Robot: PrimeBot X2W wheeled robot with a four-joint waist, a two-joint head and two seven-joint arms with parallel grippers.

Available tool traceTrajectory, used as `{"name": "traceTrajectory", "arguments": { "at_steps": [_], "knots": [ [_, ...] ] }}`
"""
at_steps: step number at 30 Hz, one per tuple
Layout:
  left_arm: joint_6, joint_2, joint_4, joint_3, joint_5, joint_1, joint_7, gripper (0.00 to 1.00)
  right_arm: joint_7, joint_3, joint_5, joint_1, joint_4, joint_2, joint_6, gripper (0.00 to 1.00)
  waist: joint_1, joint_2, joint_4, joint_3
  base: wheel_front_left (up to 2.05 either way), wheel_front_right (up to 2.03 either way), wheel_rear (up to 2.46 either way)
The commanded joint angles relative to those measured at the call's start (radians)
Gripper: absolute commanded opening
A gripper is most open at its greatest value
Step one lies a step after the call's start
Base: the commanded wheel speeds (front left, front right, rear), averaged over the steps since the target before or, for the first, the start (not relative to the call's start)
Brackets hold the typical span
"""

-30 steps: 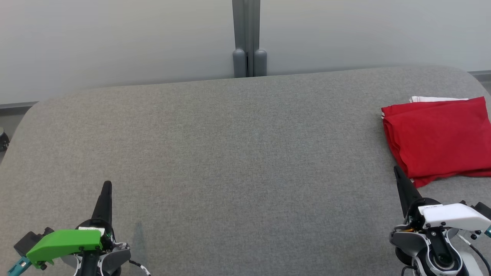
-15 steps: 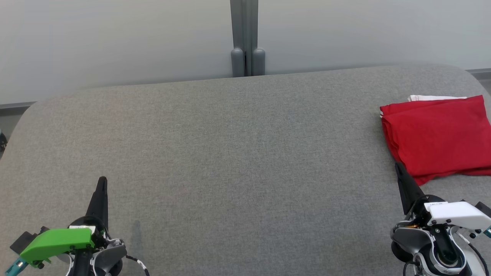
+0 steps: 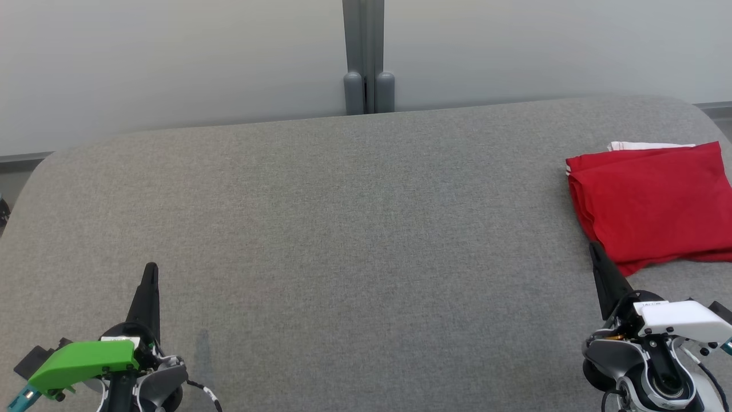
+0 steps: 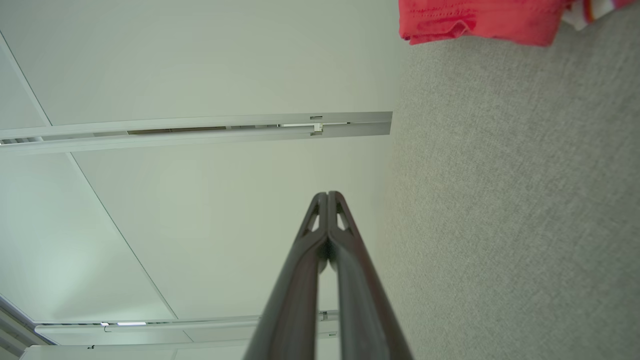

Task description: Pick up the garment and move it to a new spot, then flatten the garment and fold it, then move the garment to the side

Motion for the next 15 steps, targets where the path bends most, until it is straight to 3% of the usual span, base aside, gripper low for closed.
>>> {"name": "traceTrajectory", "arguments": {
  "at_steps": [1,15],
  "knots": [
    [-0.006,0.000,-0.002,0.003,-0.004,-0.010,0.003,0.00,0.003,-0.002,0.005,-0.006,0.002,-0.004,0.000,0.00,0.0000,0.0000,0.000,0.000,0.00,0.00,0.00],
    [-0.006,0.000,-0.002,0.002,-0.005,-0.010,0.003,0.00,0.003,-0.002,0.005,-0.006,0.002,-0.004,0.000,0.00,0.0000,0.0000,0.000,0.000,0.00,0.00,0.00]
  ]
}}
